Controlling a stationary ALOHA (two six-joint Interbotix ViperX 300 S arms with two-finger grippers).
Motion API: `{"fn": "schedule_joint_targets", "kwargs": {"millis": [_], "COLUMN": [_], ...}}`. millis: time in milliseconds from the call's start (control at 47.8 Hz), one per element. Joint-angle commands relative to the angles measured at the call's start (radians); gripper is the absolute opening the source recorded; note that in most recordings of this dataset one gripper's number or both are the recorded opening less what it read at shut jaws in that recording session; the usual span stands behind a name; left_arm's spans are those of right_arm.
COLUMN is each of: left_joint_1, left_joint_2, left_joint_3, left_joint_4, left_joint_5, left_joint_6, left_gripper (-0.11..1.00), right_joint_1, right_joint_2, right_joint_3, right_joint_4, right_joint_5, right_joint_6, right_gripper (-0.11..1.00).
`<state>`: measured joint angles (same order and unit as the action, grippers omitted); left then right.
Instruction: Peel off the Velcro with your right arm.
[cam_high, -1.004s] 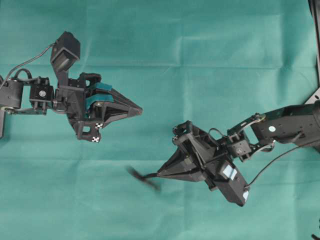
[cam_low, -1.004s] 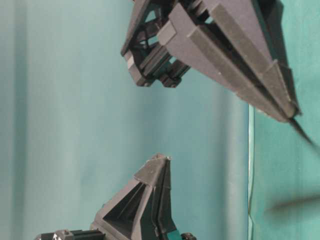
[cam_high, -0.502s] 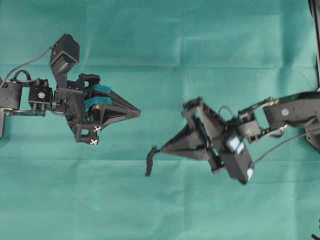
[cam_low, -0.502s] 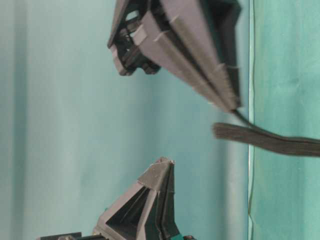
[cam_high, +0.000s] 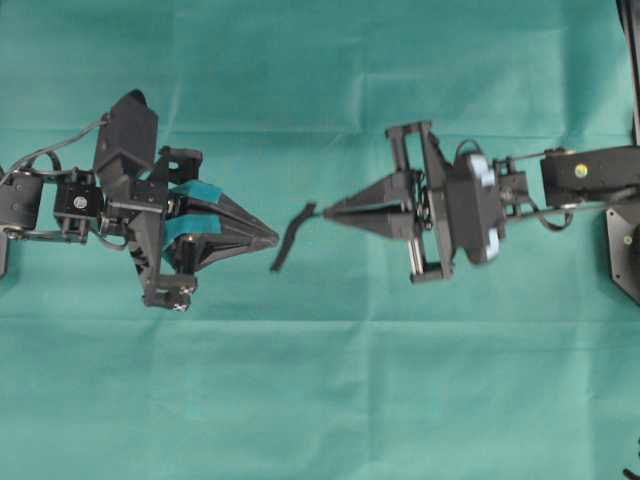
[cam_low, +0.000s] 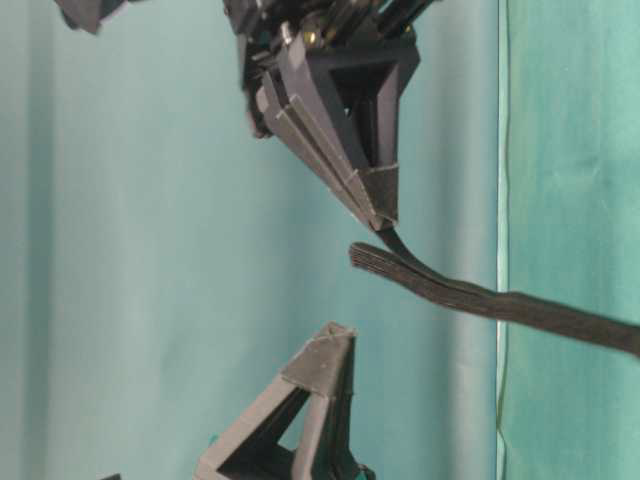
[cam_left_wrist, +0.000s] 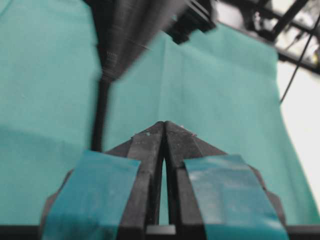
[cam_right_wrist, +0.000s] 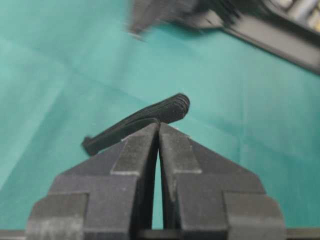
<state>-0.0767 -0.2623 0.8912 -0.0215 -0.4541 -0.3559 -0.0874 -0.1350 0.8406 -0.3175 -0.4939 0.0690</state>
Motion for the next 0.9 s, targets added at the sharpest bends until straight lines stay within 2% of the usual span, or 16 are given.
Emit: {"fn": "schedule_joint_targets", "kwargs": {"millis": [0,105,209,335,606,878], "left_joint_1": [-0.008,-0.009,-0.009,-0.009,-0.009,-0.009], "left_joint_2": [-0.018,-0.018,-0.018,-0.017,-0.017,-0.015], "left_joint_3": [-0.008,-0.006,-0.006,-0.006,-0.005,-0.009], "left_joint_4": [0.003,0.002,0.002,0.002,0.002,0.002], "left_joint_5": [-0.008,-0.008,-0.008,-0.008,-0.008,-0.008], "left_joint_6": [0.040,0.097,0.126,0.129,0.129,0.129], "left_gripper": [0.00,0.00,0.00,0.00,0.00,0.00], "right_joint_1": [-0.009,-0.011,-0.011,-0.011,-0.011,-0.015], "right_joint_2": [-0.021,-0.021,-0.021,-0.021,-0.021,-0.021], "right_joint_3": [-0.005,-0.002,0.002,0.017,0.058,0.074], "right_joint_4": [0.023,0.028,0.028,0.028,0.029,0.028], "right_joint_5": [-0.015,-0.012,-0.008,-0.002,-0.002,0.005], "right_joint_6": [0.021,0.049,0.086,0.115,0.124,0.169], "right_gripper": [-0.09,-0.09,-0.09,-0.09,-0.09,-0.09]}}
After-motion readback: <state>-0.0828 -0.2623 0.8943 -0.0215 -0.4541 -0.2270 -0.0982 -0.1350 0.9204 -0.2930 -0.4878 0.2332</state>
